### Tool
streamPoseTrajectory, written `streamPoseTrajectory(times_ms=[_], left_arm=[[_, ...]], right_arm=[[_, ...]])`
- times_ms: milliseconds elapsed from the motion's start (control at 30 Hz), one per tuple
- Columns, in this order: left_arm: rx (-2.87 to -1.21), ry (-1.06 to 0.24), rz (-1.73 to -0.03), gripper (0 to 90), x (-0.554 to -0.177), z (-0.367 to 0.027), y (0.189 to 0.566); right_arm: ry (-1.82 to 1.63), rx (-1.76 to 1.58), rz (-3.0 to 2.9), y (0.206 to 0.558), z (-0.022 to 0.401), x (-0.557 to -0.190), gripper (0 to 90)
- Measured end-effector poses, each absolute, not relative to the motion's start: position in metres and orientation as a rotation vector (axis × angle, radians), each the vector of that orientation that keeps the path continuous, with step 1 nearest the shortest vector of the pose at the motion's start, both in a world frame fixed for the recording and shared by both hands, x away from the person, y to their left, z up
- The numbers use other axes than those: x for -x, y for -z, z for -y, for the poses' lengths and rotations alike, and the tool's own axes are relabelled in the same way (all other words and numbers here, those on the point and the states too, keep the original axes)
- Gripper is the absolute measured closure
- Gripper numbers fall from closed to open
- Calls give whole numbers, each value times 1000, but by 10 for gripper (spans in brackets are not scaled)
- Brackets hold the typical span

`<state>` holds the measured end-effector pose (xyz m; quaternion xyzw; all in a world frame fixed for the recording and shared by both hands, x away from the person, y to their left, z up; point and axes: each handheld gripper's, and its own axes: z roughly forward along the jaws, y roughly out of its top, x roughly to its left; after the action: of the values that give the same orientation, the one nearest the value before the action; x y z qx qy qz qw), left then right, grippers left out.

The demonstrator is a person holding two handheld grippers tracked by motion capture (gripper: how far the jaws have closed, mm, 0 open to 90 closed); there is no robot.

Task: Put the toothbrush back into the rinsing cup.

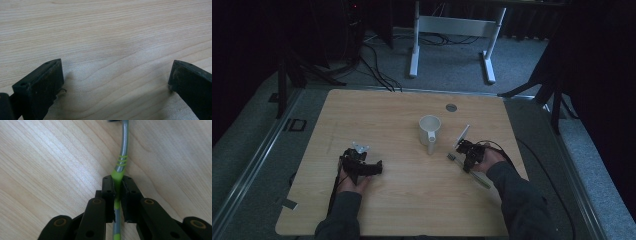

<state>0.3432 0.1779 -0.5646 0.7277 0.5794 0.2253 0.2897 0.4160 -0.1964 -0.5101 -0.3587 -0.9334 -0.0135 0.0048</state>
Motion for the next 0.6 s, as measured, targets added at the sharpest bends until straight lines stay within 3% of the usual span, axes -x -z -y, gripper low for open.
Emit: streamPoseTrajectory(times_ms=[600], left_arm=[[-1942,-601,-1547,1,-343,-178,565]], right_arm=[[477,1240,2891,473,215,-414,818]])
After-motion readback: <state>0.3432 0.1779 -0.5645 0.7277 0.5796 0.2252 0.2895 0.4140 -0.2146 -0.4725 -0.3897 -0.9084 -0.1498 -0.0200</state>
